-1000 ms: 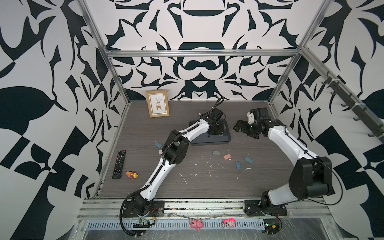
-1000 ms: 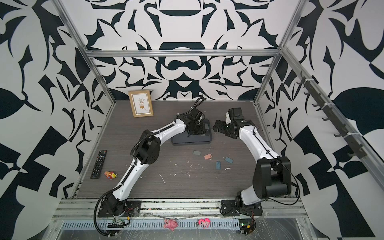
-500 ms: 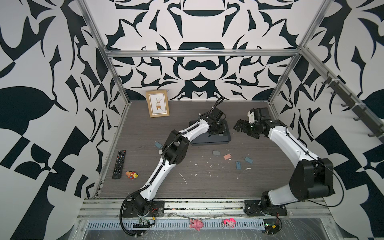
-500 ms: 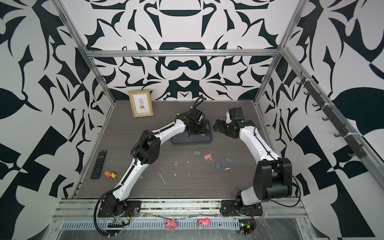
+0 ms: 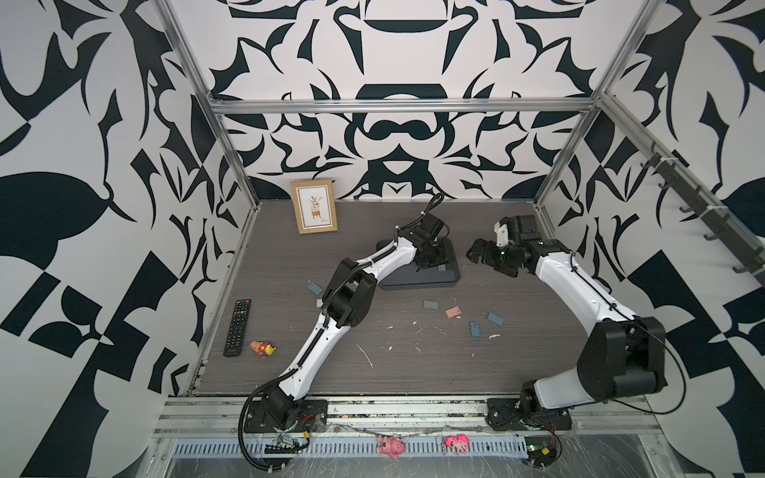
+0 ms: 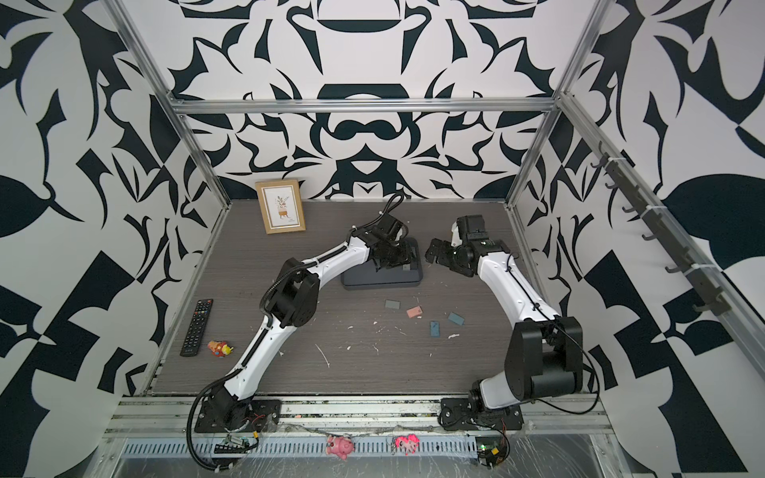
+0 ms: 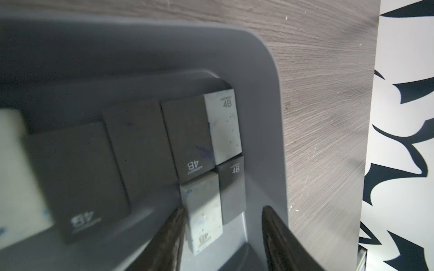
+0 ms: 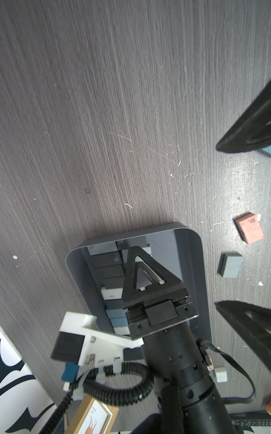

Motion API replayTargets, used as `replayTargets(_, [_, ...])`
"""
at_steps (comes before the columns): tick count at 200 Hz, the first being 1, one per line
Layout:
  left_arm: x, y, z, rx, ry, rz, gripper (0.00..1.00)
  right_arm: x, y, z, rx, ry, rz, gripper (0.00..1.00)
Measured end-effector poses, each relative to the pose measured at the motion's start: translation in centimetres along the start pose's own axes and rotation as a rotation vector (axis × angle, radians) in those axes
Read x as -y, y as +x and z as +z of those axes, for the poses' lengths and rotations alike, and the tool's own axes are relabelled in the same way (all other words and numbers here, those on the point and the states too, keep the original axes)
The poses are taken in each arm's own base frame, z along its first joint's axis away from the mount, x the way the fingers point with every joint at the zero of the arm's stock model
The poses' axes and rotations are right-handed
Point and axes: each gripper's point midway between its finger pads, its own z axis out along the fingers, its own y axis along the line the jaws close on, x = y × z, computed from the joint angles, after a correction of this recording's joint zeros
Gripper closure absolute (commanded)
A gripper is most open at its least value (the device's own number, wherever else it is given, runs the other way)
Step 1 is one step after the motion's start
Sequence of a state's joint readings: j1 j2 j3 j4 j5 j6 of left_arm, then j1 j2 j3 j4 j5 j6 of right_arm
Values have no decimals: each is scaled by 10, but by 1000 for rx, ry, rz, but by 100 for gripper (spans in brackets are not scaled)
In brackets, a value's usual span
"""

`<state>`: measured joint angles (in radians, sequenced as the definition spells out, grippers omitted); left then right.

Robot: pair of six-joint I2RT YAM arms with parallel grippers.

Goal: Put the eraser in the storage box
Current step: Place the eraser in the storage box.

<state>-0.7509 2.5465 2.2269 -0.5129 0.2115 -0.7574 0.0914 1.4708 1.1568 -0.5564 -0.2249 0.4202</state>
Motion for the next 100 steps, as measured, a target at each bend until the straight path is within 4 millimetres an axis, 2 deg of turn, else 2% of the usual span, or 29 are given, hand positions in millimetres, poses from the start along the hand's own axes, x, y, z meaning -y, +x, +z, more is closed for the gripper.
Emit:
replayTargets(23, [0,0,0,0,0,-1,38,0,0,0,0,0,1,1])
replayTargets(58, [-1,-2,-1,5,6,4,26,1,2,-2,-5,5,2,1])
replayTargets(95, [4,-3,-12,13,11,16,16,5,6,-15,16,28,15,1])
replayTargets(100, [5,-3,-15,14,11,20,11,6,7,-17,18,35,17,1])
